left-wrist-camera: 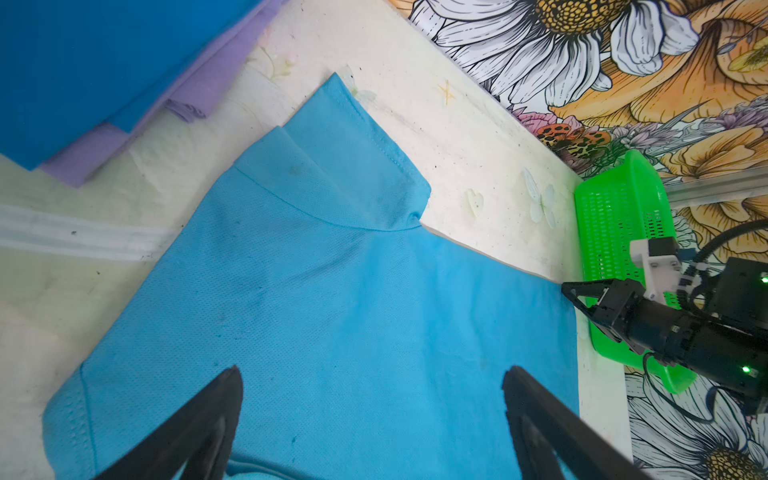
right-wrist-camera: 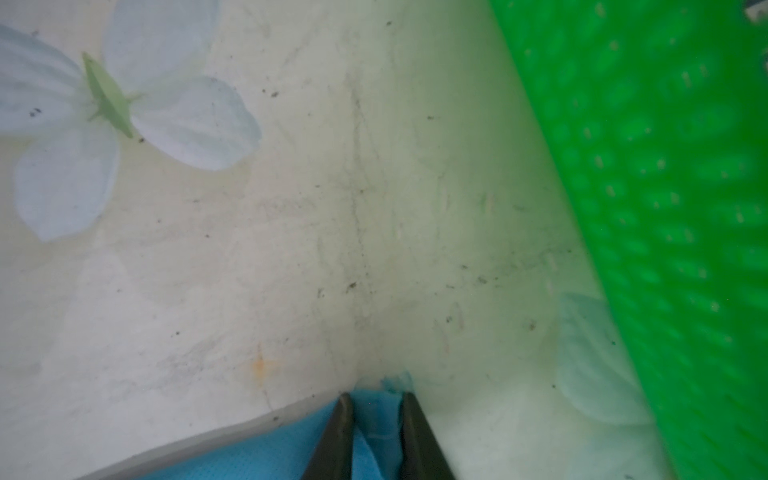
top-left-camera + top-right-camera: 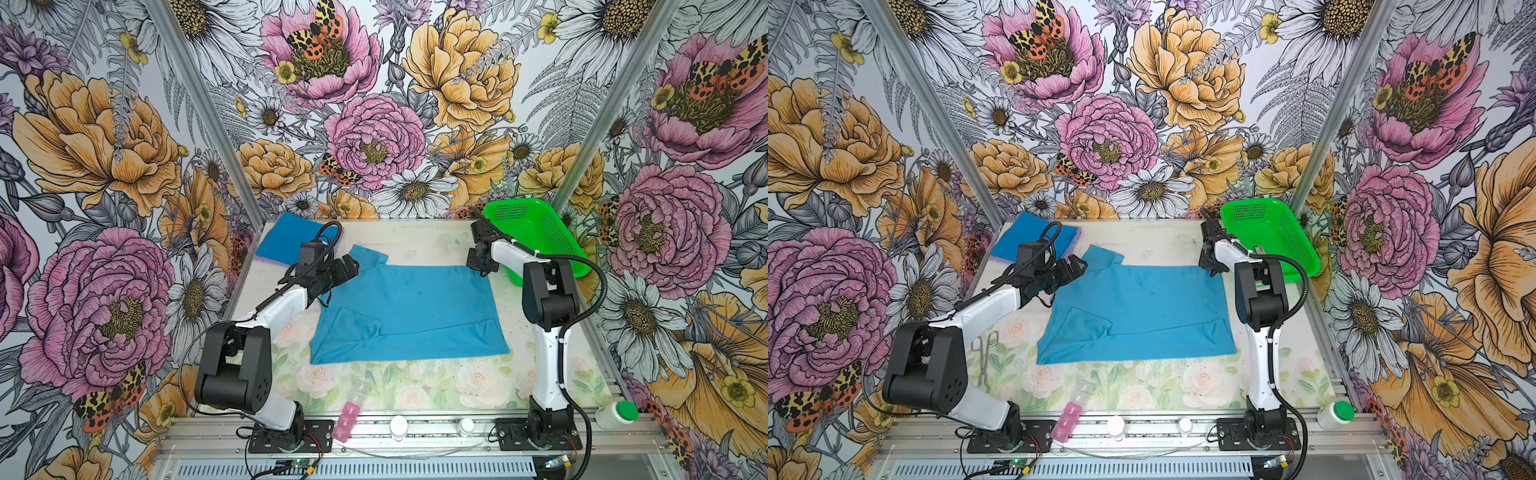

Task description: Fold and stack the t-shirts

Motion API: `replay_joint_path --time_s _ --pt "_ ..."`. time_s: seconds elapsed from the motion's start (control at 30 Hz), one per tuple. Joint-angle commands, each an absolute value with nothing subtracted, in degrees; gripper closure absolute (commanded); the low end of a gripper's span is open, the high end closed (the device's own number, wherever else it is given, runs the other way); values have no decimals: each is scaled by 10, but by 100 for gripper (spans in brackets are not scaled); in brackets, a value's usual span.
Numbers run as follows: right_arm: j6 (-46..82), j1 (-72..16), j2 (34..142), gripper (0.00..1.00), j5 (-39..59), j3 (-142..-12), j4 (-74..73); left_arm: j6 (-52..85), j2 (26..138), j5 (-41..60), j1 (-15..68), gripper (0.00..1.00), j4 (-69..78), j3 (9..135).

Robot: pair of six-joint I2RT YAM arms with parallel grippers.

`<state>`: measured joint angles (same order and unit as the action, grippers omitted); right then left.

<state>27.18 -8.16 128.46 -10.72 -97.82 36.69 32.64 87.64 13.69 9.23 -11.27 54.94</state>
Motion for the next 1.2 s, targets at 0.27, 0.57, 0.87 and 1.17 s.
replay_joint_path --time_s 0.27,0.57,0.87,1.17 --pt "251 -86 1287 99 -114 -1010 376 319 927 146 89 1 -97 586" --pt "200 -88 1245 100 -105 -980 349 266 1078 98 90 13 -154 736" --pt "197 -88 1215 100 -73 -929 321 177 1225 71 85 36 -178 915" --pt "198 -89 1191 100 -50 -898 308 150 1331 67 88 48 -200 1039"
